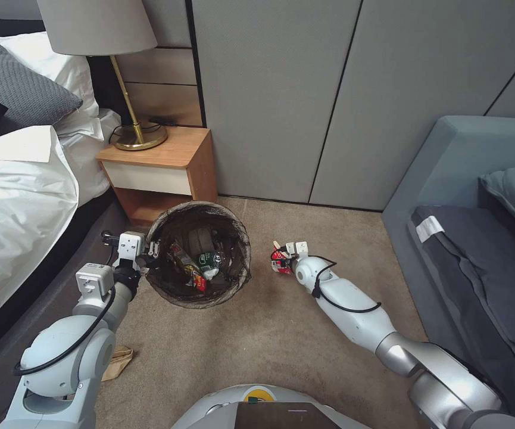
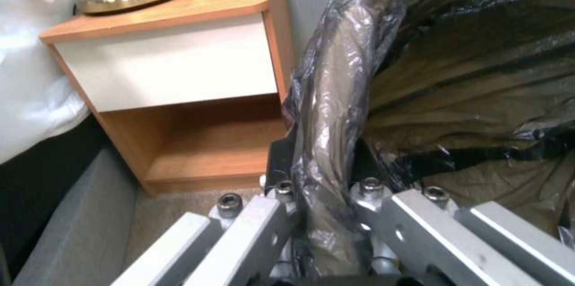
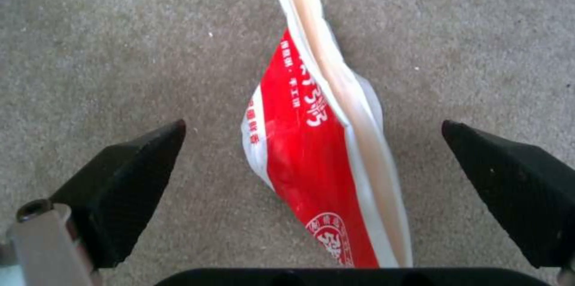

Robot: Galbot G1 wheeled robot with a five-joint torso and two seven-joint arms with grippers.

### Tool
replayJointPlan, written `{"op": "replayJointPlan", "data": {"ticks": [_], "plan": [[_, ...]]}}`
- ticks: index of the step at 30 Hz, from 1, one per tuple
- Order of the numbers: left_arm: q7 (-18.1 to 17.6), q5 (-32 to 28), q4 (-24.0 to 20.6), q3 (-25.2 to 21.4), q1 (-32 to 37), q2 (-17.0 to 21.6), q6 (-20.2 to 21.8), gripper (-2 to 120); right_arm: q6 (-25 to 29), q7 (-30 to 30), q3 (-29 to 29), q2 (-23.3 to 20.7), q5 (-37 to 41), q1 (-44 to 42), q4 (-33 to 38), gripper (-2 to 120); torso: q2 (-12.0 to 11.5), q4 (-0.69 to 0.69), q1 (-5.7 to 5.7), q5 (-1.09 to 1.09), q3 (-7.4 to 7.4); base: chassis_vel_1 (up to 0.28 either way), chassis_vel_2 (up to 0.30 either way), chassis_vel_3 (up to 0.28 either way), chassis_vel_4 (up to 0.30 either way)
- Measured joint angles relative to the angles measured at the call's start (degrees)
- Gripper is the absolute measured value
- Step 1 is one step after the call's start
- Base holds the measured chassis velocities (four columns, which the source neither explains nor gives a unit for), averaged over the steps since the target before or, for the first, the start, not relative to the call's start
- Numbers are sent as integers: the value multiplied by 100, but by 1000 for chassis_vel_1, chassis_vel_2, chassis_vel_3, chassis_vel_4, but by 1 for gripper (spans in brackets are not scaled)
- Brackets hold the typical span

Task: Pick up the trash bin, then pick up the garbage from the floor and place it into the trash bin.

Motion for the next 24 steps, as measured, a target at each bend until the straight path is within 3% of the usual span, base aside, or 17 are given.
{"op": "replayJointPlan", "data": {"ticks": [24], "plan": [[8, 18, 35, -23, 1, -24, -14, 0, 213, -368, 246, 370, -456, 267, -954, 100, 0, 0, 0, 0, 0, 0, 0, 0, 0]]}}
